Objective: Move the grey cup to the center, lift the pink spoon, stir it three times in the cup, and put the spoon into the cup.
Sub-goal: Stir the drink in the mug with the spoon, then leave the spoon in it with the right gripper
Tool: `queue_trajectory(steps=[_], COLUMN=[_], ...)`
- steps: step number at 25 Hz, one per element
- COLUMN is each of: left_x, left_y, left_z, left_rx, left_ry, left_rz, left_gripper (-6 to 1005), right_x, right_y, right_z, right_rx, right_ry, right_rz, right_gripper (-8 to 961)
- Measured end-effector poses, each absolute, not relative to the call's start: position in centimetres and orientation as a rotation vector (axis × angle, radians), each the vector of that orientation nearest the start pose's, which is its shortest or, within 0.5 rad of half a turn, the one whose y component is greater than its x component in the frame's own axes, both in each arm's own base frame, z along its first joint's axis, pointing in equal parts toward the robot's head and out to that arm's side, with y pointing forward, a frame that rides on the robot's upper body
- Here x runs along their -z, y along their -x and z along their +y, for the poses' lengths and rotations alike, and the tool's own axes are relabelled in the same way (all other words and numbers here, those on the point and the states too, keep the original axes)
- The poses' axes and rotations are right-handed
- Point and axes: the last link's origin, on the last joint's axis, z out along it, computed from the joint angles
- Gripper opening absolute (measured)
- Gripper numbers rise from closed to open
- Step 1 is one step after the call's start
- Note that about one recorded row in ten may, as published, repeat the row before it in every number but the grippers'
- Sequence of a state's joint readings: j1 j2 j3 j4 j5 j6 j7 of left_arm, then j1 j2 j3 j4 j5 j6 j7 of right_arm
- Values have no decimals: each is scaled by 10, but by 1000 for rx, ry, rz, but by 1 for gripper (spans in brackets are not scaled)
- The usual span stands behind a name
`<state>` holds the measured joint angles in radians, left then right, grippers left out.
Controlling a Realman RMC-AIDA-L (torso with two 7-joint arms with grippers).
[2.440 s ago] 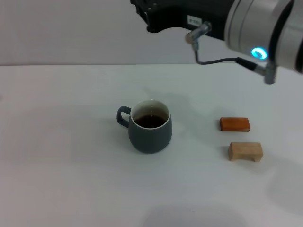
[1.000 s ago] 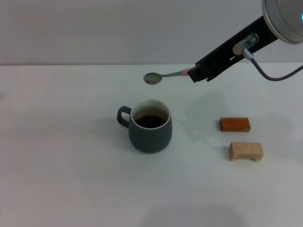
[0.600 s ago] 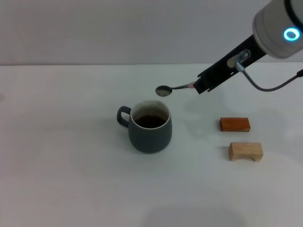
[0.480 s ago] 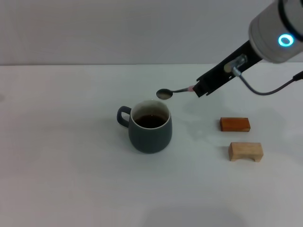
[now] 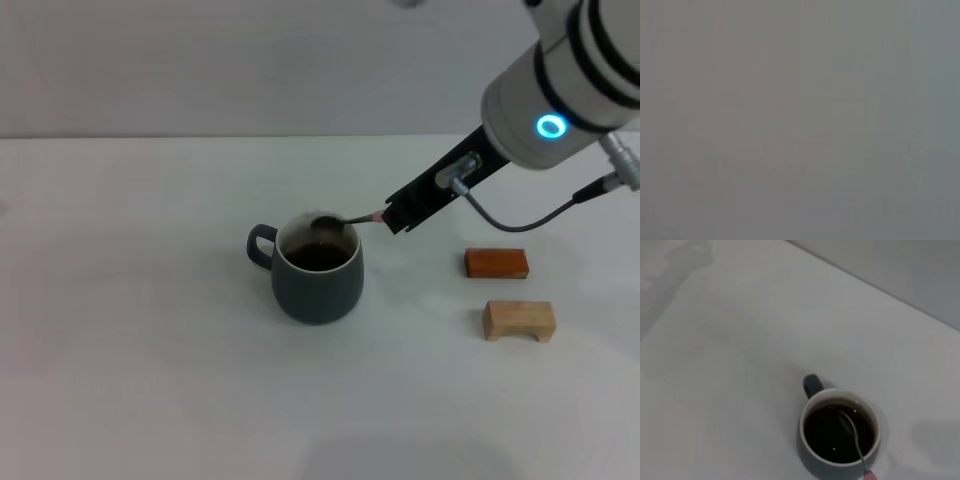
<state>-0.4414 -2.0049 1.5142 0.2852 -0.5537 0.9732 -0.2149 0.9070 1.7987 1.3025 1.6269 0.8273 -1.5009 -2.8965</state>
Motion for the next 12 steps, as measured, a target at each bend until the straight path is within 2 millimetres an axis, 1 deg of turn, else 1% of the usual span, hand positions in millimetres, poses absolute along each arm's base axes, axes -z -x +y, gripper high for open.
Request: queue_trajectory(steps=[12], left_x=[-94], left_y=[369], left_z=[368], left_rx=[746], left_ry=[1114], left_rz=[-691], left_gripper=[10], right_x=[18], right_y=[-47], right_z=[354], right_rx=[358], right_ry=[2501], right_rz=[950], right_gripper=[125])
